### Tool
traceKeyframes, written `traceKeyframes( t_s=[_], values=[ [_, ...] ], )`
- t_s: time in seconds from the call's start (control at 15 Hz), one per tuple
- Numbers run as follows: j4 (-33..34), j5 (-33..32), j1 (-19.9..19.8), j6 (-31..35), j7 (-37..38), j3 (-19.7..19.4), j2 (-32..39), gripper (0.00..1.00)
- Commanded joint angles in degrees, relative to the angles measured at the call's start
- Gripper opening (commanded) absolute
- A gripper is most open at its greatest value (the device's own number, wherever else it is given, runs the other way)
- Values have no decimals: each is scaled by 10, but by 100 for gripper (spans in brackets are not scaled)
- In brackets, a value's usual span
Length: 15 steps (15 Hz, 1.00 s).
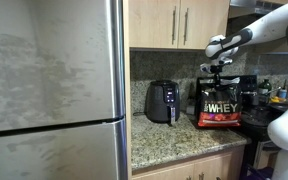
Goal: Place the whey packet next to the stove
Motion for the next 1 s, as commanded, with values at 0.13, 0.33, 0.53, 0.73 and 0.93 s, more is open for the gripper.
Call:
traceKeyframes(
  t_s=[0.13,0.33,0.53,0.73,0.93],
  values=[
    [85,19,3,-44,123,-16,68,0],
    [116,54,4,-52,166,-31,92,0],
    [145,103,4,-57,190,-47,111,0],
    [172,191,8,-52,182,-56,118,0],
    [179,231,16,-38,180,-53,119,0]
  ],
)
